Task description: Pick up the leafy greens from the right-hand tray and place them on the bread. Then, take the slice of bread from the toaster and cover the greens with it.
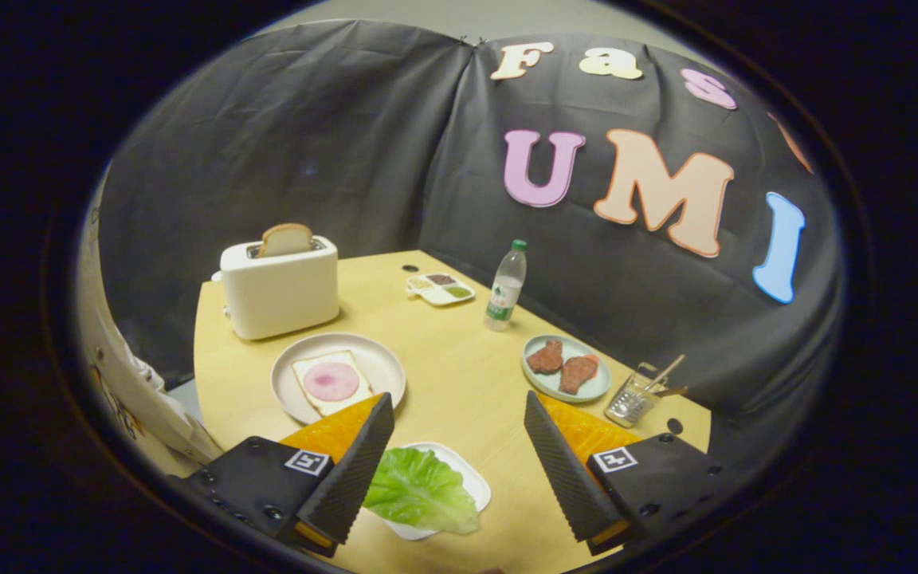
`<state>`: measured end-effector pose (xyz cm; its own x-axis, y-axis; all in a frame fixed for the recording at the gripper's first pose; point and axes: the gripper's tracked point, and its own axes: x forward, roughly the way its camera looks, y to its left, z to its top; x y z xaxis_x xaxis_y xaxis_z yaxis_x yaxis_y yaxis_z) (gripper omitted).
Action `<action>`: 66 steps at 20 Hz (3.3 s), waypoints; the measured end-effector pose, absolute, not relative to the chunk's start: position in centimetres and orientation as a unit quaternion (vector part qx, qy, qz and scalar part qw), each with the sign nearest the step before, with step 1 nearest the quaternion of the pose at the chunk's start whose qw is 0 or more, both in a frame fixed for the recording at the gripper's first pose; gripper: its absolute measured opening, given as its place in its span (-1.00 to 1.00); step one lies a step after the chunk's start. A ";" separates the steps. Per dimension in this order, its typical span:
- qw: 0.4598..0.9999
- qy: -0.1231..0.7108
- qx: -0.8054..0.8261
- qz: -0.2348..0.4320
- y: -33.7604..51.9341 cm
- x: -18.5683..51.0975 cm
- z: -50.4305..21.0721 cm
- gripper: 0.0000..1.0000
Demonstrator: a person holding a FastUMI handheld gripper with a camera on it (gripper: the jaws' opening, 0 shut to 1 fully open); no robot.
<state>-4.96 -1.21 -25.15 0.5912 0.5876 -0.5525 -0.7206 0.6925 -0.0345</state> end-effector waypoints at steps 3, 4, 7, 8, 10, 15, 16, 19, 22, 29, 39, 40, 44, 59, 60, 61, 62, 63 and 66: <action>0.868 0.284 -0.127 0.386 -1.0 -5.3 -27.6 1.00; 0.863 0.294 -0.127 0.391 -0.9 -5.7 -28.5 1.00; 0.846 0.324 -0.134 0.402 -1.0 -6.9 -31.5 1.00; 0.841 0.332 -0.133 0.405 -1.0 -7.2 -32.2 1.00; 0.834 0.350 -0.128 0.408 -1.1 -7.6 -33.5 1.00; 0.808 0.400 -0.133 0.411 -1.9 -9.6 -37.5 1.00; 0.805 0.409 -0.133 0.410 -2.1 -10.0 -38.3 1.00; 0.798 0.431 -0.131 0.401 -2.7 -10.6 -39.9 1.00; 0.795 0.448 -0.120 0.392 -2.9 -11.0 -41.0 1.00; 0.787 0.469 -0.119 0.383 -3.1 -11.7 -42.2 1.00; 0.790 0.483 -0.125 0.356 -2.8 -11.7 -42.2 -0.13; 0.790 0.481 -0.128 0.358 -2.7 -11.7 -42.1 -0.13; 0.788 0.489 -0.141 0.346 -3.1 -11.8 -42.0 -0.74; 0.813 0.455 -0.146 0.332 0.9 -11.0 -34.8 -0.93; 0.815 0.452 -0.147 0.332 1.4 -10.9 -34.4 -0.93; 0.814 0.451 -0.147 0.336 2.1 -11.0 -34.0 -0.93; 0.813 0.451 -0.147 0.338 2.7 -11.2 -33.6 -0.93; 0.814 0.448 -0.148 0.340 3.2 -11.1 -33.3 -0.93; 0.815 0.440 -0.152 0.346 5.1 -10.9 -32.5 -0.93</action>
<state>-10.88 5.12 -32.52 0.3731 0.4301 -0.8221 -0.6969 0.7148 0.0577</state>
